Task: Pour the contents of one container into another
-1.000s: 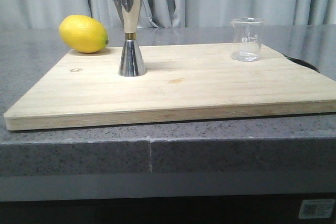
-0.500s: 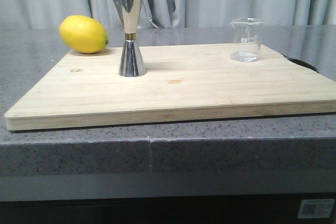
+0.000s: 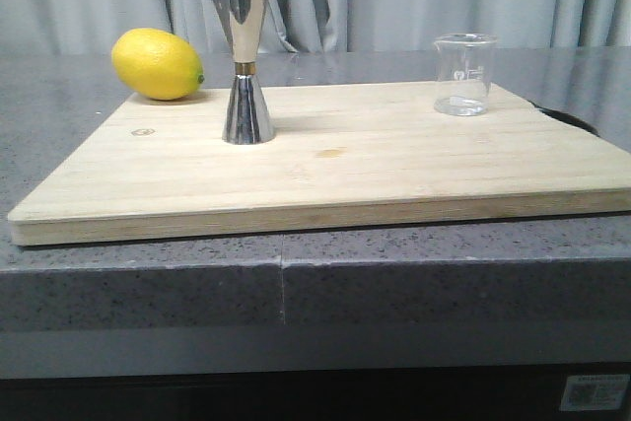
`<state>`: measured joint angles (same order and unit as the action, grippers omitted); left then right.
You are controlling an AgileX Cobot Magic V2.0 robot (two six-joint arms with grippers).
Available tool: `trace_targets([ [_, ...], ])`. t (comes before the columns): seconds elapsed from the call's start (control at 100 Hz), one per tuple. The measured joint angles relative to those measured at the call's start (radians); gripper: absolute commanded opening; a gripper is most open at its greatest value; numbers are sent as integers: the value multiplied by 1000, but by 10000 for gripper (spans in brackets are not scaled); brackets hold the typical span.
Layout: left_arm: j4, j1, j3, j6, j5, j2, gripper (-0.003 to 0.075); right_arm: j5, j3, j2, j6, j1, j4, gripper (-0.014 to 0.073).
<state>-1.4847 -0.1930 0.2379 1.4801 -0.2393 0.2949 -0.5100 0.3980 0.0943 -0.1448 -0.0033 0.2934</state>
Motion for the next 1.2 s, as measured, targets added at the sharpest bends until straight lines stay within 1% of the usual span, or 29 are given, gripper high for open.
trace_targets([
  [0.12, -14, 0, 0, 0, -1, 0, 428, 63, -6, 0, 0, 0, -7, 486],
  [0.17, -18, 0, 0, 0, -1, 0, 399, 98, -6, 0, 0, 0, -7, 463],
  [0.21, -18, 0, 0, 0, -1, 0, 359, 124, -6, 0, 0, 0, -7, 435],
  [0.28, -18, 0, 0, 0, -1, 0, 262, 149, -6, -2, 0, 0, -7, 347],
  [0.43, -22, 0, 0, 0, -1, 0, -4, 154, -6, -2, 0, 0, -7, 76],
  [0.45, -22, 0, 0, 0, -1, 0, -20, 154, -6, -2, 0, 0, -7, 40],
  [0.52, -24, 0, 0, 0, -1, 0, -18, 154, -6, -2, 0, 0, -7, -67],
  [0.53, -24, 0, 0, 0, -1, 0, -18, 154, -6, -2, 0, 0, -7, -71],
  [1.2, -25, 0, 0, -2, -1, 0, -19, 154, -6, -2, 0, 0, -7, -67],
])
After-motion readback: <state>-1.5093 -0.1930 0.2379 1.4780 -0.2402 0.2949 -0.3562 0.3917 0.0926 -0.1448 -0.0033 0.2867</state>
